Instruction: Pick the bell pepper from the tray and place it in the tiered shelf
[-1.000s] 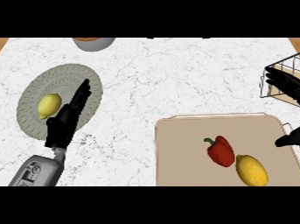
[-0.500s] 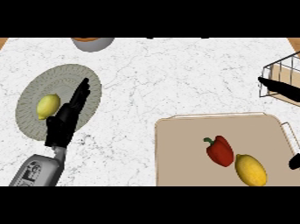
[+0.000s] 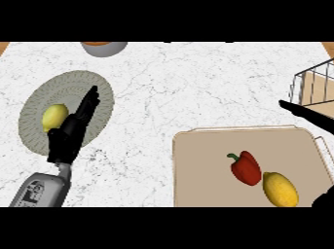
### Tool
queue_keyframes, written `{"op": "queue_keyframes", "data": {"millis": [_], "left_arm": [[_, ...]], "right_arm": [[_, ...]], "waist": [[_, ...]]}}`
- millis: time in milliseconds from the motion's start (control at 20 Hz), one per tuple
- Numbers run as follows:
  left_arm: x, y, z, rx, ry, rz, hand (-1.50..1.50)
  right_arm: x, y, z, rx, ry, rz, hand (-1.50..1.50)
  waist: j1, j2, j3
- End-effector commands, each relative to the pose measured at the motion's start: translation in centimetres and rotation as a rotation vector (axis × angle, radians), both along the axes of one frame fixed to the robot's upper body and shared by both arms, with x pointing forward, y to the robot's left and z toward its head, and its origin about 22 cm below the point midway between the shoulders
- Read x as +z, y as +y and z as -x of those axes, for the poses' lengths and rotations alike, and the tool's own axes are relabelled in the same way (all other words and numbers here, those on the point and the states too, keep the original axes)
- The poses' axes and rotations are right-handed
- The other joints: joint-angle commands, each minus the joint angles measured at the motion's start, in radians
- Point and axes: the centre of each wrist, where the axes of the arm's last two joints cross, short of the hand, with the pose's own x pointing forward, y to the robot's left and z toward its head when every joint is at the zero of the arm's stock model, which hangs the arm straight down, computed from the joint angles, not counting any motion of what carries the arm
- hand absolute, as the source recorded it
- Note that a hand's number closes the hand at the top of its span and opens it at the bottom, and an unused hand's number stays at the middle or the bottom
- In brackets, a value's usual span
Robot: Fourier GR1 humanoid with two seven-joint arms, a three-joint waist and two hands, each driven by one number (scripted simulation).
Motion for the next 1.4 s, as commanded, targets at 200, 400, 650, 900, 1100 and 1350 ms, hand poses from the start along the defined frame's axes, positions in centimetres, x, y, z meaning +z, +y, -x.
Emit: {"op": "queue_keyframes", "data": {"millis": [200,400,650,900,1100,1350], "left_arm": [[-1.6,-0.6,0.9,-0.019,-0.010,0.008,0.00],[1.2,-1.4,-0.2,-0.006,0.000,0.006,0.00],[-2.2,-2.1,0.3,-0.007,-0.013,-0.006,0.00],[-0.9,-1.0,0.0,-0.003,-0.006,-0.006,0.00],[0.4,0.6,-0.6,-0.003,0.004,-0.002,0.00],[-0.3,0.6,0.5,-0.009,-0.009,0.014,0.00]], "right_arm": [[0.1,3.0,0.1,-0.053,-0.031,0.001,-1.50],[-0.5,2.9,0.7,-0.032,-0.023,0.011,-1.50],[-2.2,4.2,0.9,-0.048,-0.004,0.025,-1.50],[-0.6,4.2,1.4,-0.060,0.019,0.057,-1.50],[-2.4,3.3,1.8,-0.068,0.000,0.073,-1.50],[-5.1,5.2,0.2,-0.054,0.020,0.087,-1.50]], "waist": [[0.007,0.002,0.000],[0.005,0.001,0.000],[0.003,0.002,0.000],[0.004,0.001,0.000],[0.002,0.001,0.000],[0.005,0.002,0.000]]}}
